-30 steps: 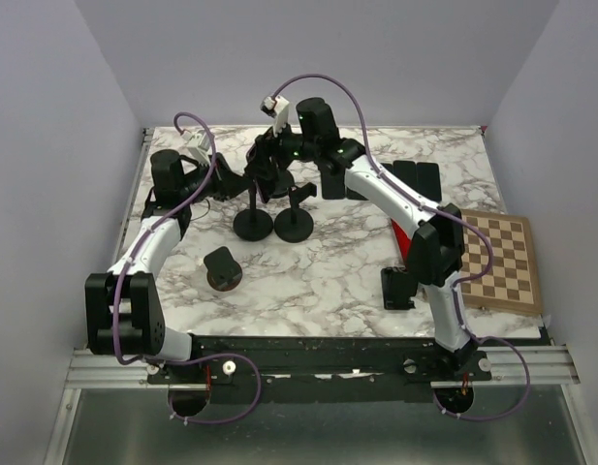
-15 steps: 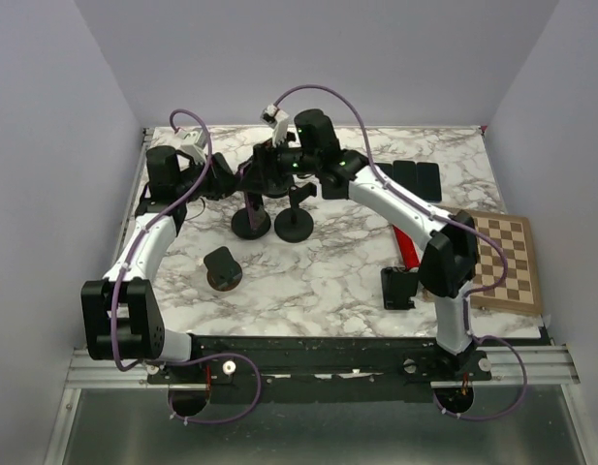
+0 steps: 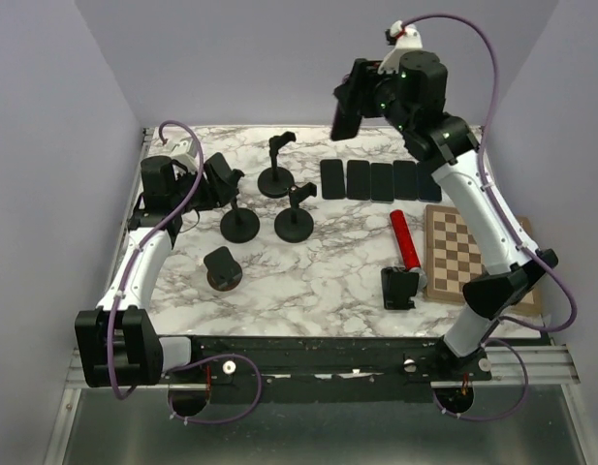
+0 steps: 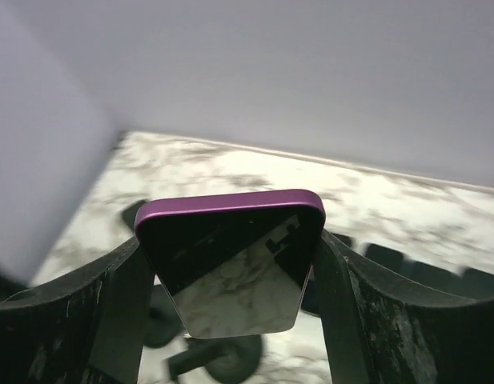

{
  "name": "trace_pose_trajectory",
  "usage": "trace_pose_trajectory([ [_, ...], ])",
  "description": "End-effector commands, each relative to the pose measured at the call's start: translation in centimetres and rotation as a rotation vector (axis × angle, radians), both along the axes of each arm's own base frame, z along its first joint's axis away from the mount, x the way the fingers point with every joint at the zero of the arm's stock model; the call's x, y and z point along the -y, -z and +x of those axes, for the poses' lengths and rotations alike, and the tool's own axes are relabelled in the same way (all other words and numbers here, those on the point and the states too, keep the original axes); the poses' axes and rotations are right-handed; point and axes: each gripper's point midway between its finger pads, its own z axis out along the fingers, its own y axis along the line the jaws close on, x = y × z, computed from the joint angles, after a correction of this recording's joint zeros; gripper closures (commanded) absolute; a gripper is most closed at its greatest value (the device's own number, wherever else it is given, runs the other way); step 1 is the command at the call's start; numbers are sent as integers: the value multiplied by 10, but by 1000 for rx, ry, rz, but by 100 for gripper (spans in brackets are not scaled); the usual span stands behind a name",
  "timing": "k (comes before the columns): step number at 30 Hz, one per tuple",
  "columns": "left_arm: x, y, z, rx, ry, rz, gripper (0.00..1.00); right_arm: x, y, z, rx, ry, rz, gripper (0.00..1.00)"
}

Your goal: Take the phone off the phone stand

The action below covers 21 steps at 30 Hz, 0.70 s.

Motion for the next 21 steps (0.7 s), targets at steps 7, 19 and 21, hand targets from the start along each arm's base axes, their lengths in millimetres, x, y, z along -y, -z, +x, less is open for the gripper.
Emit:
trace_pose_trajectory([
  [7, -19, 1, -6, -63, -128, 29, 2, 250, 129, 108, -263, 594, -207, 99],
  [19, -34, -38, -14, -7, -279, -20, 1, 376, 247, 134, -469, 983, -459, 99],
  [21, -30, -39, -17, 0, -263, -36, 2, 380, 261, 134, -495, 1000, -488, 100],
])
